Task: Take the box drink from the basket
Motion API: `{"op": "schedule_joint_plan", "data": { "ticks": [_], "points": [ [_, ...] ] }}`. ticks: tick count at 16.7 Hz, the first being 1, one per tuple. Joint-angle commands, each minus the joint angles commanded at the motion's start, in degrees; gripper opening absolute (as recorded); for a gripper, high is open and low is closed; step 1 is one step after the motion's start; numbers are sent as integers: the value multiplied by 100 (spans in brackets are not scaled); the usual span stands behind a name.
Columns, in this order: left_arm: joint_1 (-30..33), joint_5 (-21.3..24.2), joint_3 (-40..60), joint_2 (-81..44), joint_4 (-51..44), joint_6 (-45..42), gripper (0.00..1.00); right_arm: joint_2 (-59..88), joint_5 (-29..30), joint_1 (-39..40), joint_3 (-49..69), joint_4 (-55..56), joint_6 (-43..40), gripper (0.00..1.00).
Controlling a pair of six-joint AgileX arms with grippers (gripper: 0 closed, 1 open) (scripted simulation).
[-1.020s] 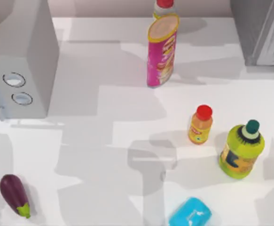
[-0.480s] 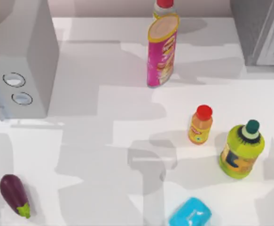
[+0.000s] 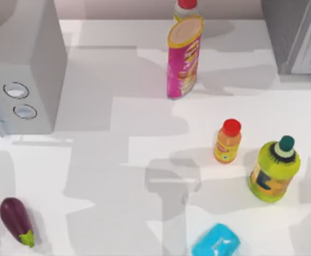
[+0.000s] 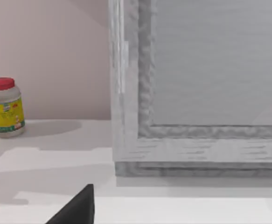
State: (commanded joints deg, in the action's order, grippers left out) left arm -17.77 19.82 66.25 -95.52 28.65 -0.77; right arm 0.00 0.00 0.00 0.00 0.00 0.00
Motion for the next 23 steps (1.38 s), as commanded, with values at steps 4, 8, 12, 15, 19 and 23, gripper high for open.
{"op": "schedule_joint_plan", "data": {
  "ticks": [4, 8, 12, 15, 19, 23],
  "points": [
    [0, 0, 0, 0, 0, 0, 0, 0, 0, 0, 0, 0, 0, 100],
    [-32, 4, 71, 86, -42, -10, 0, 0, 0, 0, 0, 0, 0, 100],
    [-22, -3, 590, 60, -570, 19, 0, 0, 0, 0, 0, 0, 0, 100],
    [1, -13, 1398, 16, -1253, 18, 0, 0, 0, 0, 0, 0, 0, 100],
    [12, -36, 2572, -48, -2306, -12, 0, 0, 0, 0, 0, 0, 0, 100],
    [16, -38, 3439, -94, -3196, -18, 0, 0, 0, 0, 0, 0, 0, 100]
  ]
}}
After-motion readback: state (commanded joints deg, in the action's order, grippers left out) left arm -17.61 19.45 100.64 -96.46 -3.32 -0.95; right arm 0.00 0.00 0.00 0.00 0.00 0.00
